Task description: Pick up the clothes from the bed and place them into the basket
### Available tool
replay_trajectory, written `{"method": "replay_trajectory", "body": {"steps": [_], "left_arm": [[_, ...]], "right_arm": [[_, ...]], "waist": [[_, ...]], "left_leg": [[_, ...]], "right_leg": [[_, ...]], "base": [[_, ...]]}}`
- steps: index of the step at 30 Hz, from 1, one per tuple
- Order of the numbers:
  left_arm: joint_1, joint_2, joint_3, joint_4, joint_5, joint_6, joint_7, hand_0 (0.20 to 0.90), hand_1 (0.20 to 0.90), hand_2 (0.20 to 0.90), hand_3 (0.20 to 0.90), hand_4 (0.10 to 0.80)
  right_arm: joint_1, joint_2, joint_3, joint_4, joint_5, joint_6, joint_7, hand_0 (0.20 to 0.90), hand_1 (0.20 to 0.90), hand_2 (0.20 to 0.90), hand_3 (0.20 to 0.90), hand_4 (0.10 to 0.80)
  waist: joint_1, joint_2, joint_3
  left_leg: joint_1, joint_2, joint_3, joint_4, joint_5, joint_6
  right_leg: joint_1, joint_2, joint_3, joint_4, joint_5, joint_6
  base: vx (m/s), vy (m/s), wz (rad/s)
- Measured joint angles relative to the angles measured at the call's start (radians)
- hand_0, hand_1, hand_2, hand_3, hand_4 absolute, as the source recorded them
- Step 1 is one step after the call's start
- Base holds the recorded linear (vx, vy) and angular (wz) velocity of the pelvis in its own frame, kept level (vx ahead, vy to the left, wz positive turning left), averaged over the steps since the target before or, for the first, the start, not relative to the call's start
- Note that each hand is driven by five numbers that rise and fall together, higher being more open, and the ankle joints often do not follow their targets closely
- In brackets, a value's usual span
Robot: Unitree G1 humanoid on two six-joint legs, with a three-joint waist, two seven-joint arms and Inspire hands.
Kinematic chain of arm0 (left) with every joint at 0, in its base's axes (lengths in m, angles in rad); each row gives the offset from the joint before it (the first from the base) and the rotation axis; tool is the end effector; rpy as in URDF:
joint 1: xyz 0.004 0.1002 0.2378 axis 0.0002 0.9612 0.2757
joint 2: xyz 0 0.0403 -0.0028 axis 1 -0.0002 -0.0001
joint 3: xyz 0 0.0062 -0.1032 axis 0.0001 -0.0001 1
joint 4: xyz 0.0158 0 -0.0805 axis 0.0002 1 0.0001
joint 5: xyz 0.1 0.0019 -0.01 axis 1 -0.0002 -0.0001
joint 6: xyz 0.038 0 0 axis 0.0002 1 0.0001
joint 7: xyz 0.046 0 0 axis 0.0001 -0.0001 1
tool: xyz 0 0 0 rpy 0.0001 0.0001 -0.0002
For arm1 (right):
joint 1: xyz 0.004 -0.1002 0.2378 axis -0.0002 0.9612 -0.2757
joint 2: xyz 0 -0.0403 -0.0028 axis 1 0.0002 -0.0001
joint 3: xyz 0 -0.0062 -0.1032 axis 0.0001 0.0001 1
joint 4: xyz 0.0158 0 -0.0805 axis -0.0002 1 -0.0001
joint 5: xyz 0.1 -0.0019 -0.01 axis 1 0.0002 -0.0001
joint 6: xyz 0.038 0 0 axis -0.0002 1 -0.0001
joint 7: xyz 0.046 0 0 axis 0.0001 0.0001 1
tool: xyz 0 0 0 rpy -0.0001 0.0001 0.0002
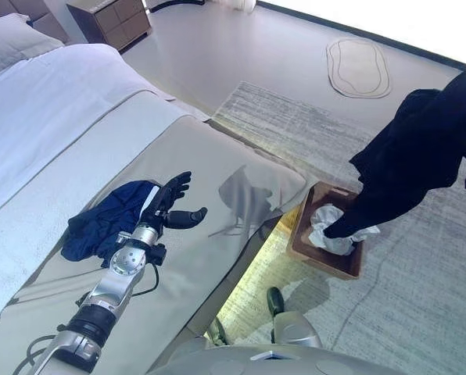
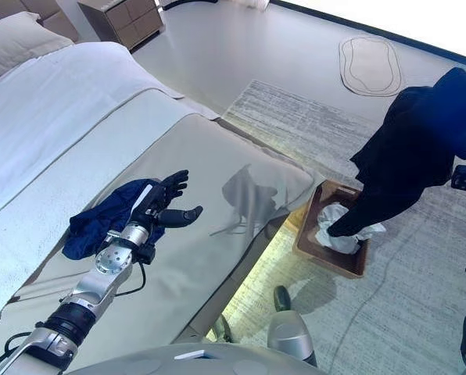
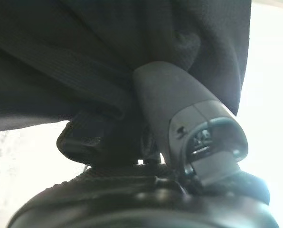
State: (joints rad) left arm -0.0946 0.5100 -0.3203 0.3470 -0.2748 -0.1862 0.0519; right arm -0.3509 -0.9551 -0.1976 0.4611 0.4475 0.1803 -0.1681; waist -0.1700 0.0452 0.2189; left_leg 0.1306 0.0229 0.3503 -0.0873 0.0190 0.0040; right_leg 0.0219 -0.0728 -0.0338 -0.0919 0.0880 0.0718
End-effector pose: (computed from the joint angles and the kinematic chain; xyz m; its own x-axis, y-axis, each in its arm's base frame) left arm 0.2076 0.2138 0.0124 0.9772 -0.1237 -0.1728 0.1673 0.9492 0.2665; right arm 0.2347 -0.3724 0.1723 0.8147 -0.5747 0.0773 0.5656 0.7581 -0.3246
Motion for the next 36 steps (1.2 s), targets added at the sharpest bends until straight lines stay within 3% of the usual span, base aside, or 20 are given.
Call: {"method": "replay_trajectory", "body": {"steps": [9,25,26,27,36], "left_arm": [[-0.003,0.0,-0.018,0.0,0.0,0.009,0.008,0.9,0.9,0.9,0.9,0.8],[-0.003,-0.041,-0.039,-0.015,0.0,0.033,0.012,0.9,0.9,0.9,0.9,0.8],[-0.004,-0.041,-0.039,-0.017,0.0,0.033,0.012,0.9,0.9,0.9,0.9,0.8],[-0.004,-0.041,-0.039,-0.017,0.0,0.033,0.012,0.9,0.9,0.9,0.9,0.8],[-0.004,-0.04,-0.039,-0.018,0.0,0.037,0.02,0.9,0.9,0.9,0.9,0.8]], "right_arm": [[0.043,0.086,0.015,0.102,-0.03,0.005,0.002,0.3,0.3,0.3,0.2,0.1],[0.11,0.134,0.058,0.269,-0.074,0.005,-0.021,0.3,0.3,0.3,0.2,0.1],[0.11,0.137,0.06,0.273,-0.08,0.002,-0.022,0.58,0.58,0.58,0.527,0.427],[0.11,0.141,0.06,0.282,-0.088,-0.004,-0.025,0.9,0.9,0.9,0.9,0.8],[0.11,0.151,0.06,0.315,-0.125,-0.031,-0.063,0.9,0.9,0.9,0.9,0.8]], "waist": [[0.0,0.013,-0.006],[0.004,0.103,0.011],[0.007,0.103,0.011],[0.01,0.103,0.011],[0.027,0.103,0.013]], "left_leg": [[-0.016,0.001,0.0,0.0,0.002,-0.001],[-0.031,0.014,-0.025,0.0,0.02,-0.014],[-0.033,0.014,-0.026,0.0,0.022,-0.015],[-0.035,0.015,-0.026,0.0,0.022,-0.015],[-0.041,0.013,-0.031,0.0,0.024,-0.017]], "right_leg": [[-0.017,-0.002,-0.004,0.0,0.0,0.0],[-0.016,0.0,-0.033,-0.005,-0.001,0.001],[-0.019,0.0,-0.033,-0.005,-0.001,0.001],[-0.021,0.0,-0.033,-0.005,-0.001,0.001],[-0.025,-0.001,-0.039,-0.005,-0.001,0.001]], "base": [[-0.009,-0.014,0.0],[-0.012,-0.012,0.04],[-0.021,-0.002,0.05],[0.0,0.0,0.0],[0.0,0.0,0.0]]}}
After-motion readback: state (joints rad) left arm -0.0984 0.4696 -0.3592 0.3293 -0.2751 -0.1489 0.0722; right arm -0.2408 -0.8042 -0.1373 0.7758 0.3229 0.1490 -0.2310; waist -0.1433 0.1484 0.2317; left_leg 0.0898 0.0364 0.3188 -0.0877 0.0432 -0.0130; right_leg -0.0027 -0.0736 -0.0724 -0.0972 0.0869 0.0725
